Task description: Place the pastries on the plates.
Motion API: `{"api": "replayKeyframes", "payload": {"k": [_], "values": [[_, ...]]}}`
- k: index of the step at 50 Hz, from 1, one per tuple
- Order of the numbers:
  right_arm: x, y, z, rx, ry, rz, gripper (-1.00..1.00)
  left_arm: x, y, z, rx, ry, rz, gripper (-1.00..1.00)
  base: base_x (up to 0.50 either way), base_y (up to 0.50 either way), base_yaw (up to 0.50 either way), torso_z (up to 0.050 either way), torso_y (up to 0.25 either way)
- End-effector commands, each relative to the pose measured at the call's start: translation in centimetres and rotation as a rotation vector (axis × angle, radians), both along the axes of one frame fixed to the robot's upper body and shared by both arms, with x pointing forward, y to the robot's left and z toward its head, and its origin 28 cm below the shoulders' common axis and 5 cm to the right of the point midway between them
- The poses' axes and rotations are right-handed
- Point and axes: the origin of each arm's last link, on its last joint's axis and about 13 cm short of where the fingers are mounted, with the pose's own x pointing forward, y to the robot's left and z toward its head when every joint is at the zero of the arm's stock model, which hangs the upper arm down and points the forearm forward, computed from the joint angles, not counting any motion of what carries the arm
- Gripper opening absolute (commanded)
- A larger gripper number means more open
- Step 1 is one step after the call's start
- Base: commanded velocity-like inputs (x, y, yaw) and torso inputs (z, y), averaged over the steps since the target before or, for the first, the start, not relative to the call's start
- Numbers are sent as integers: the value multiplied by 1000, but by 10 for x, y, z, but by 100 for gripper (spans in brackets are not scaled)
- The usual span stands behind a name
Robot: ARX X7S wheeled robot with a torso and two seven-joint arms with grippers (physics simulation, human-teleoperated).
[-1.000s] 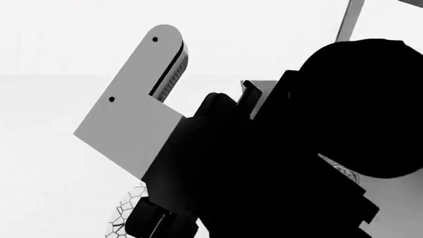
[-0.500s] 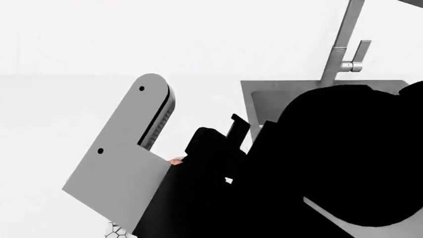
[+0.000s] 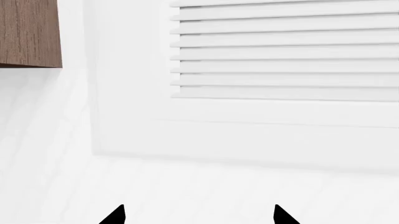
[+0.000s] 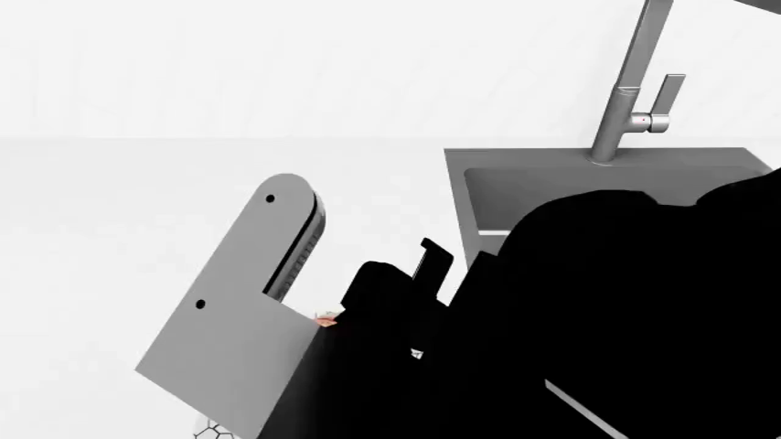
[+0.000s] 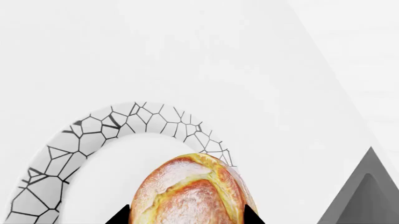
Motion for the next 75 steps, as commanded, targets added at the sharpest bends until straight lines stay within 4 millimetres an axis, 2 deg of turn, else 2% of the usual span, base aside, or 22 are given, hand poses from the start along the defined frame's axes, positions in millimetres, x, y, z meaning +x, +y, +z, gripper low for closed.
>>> {"api": "replayKeyframes", "payload": {"k": [1, 10, 11, 39, 40, 42, 47, 50, 59, 75], "values": [[2, -1, -3, -2, 11, 9, -100, 0, -1, 1, 2, 0, -1, 100, 0, 0, 0, 0, 0], [1, -1, -2, -10, 16, 11, -100, 0, -1, 0, 2, 1, -2, 100, 0, 0, 0, 0, 0], [0, -1, -2, -10, 18, 11, 100, 0, -1, 0, 2, 1, -2, 100, 0, 0, 0, 0, 0], [-1, -4, 4, 6, 9, -13, 100, 1, -1, 0, 2, 1, -3, 100, 0, 0, 0, 0, 0], [-8, -6, 18, 50, -37, -9, 100, 1, -1, 1, 3, -1, -4, 100, 0, 0, 0, 0, 0], [-16, -8, 32, 93, -81, -6, 100, 0, -1, 2, 3, -2, -6, 100, 0, 0, 0, 0, 0], [-19, -9, 39, 115, -104, -5, 100, 0, -1, 2, 3, -3, -6, 100, 0, 0, 0, 0, 0], [-24, -14, 54, 202, -151, -7, 100, -1, -3, 4, 7, -4, -6, 100, 0, 0, 0, 0, 0], [-29, -23, 70, 277, -211, -41, 100, 0, -4, 4, 10, -3, -7, 100, 0, 0, 0, 0, 0], [-4, -35, 75, 387, -290, -223, 100, 0, -4, 4, 12, -3, -9, 100, 0, 0, 0, 0, 0]]}}
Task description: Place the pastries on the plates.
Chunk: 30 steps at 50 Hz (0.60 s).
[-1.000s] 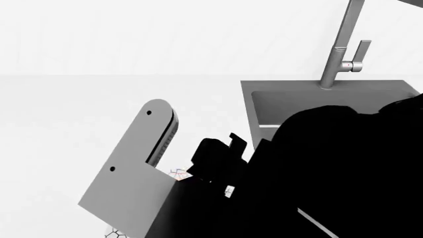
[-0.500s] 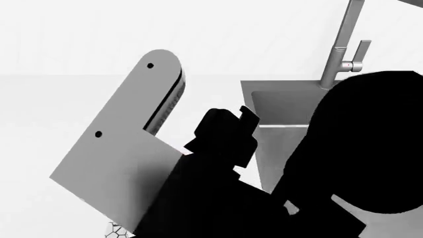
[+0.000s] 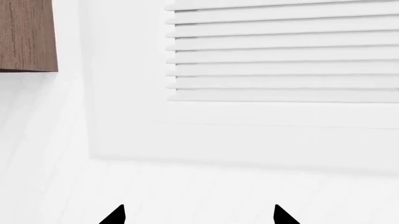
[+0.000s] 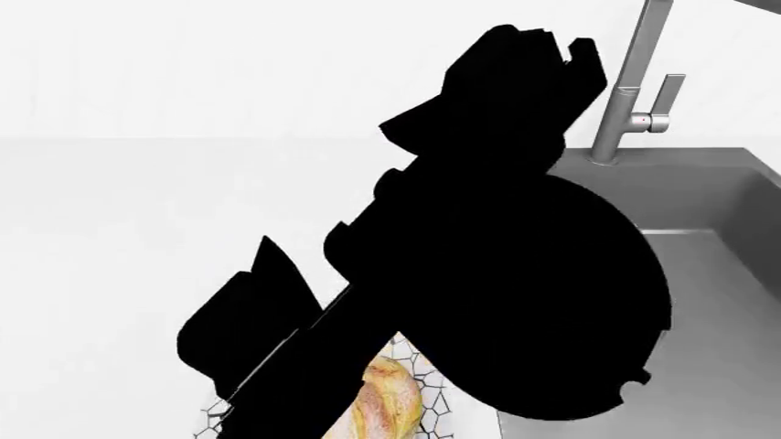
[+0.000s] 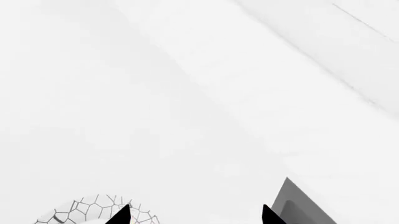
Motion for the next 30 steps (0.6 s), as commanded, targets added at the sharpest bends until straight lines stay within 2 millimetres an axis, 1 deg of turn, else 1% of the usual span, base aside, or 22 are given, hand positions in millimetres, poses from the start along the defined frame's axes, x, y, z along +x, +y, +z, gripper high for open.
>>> {"api": "replayKeyframes", "payload": {"k": [1, 7, 13, 24, 30], "values": [[15, -9, 7, 89, -53, -119, 100, 0, 0, 0, 1, 0, 0, 100, 0, 0, 0, 0, 0], [31, -12, 7, 118, -88, -203, 100, 0, -1, 0, 2, 1, -1, 100, 0, 0, 0, 0, 0], [42, -16, 11, 153, -130, -267, 100, 0, -1, 0, 2, 0, -2, 100, 0, 0, 0, 0, 0], [54, -24, 21, 234, -191, -356, 100, 0, 0, 1, 1, -1, 1, 100, 0, 0, 0, 0, 0], [56, -28, 26, 284, -234, -385, 100, -1, 0, 2, 2, -1, 0, 100, 0, 0, 0, 0, 0]]}}
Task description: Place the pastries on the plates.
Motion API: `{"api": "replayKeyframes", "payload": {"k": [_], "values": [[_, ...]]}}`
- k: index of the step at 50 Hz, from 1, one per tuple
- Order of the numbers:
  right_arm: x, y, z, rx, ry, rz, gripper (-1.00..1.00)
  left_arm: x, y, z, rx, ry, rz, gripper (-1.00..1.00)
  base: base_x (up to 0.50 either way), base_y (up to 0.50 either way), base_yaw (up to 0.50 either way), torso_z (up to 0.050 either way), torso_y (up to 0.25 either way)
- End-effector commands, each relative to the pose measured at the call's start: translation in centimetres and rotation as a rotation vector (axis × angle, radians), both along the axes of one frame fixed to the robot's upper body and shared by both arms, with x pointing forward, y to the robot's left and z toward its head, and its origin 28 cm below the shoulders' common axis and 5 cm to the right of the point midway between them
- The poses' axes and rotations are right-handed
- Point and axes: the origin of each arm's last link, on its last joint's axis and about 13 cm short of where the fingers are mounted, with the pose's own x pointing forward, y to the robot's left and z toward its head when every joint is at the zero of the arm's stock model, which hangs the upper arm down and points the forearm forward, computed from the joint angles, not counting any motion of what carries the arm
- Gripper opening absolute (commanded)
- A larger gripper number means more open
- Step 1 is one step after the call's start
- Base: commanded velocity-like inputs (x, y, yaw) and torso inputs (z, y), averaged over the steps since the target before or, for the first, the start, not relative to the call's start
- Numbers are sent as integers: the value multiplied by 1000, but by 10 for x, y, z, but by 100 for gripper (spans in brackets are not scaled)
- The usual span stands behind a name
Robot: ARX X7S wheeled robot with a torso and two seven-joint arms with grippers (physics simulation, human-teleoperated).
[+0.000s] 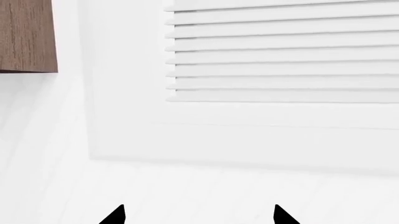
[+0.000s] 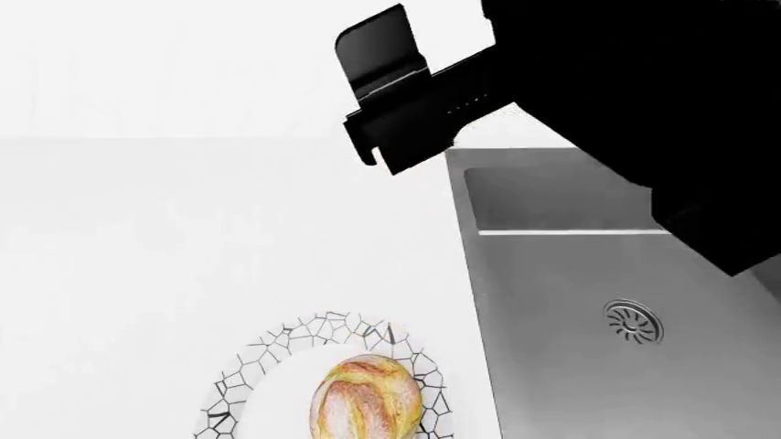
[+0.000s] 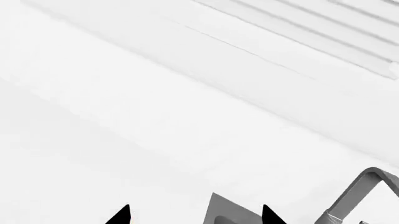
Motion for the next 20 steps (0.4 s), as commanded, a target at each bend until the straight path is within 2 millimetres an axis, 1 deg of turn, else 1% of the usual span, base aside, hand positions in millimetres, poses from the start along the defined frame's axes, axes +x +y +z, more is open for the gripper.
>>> {"api": "replayKeyframes", "payload": {"k": [1, 5, 10, 20], "values": [[10, -9, 10, 82, -79, -84, 100, -1, 0, 1, 0, -1, 0, 100, 0, 0, 0, 0, 0], [11, -10, 14, 116, -107, -93, 100, -1, 0, 1, 1, -1, 1, 100, 0, 0, 0, 0, 0], [14, -13, 12, 141, -131, -108, 100, 0, 0, 0, 1, 0, -1, 100, 0, 0, 0, 0, 0], [15, -22, 14, 230, -230, -192, 100, 1, -5, -1, 10, 2, -18, 100, 0, 0, 0, 0, 0]]}}
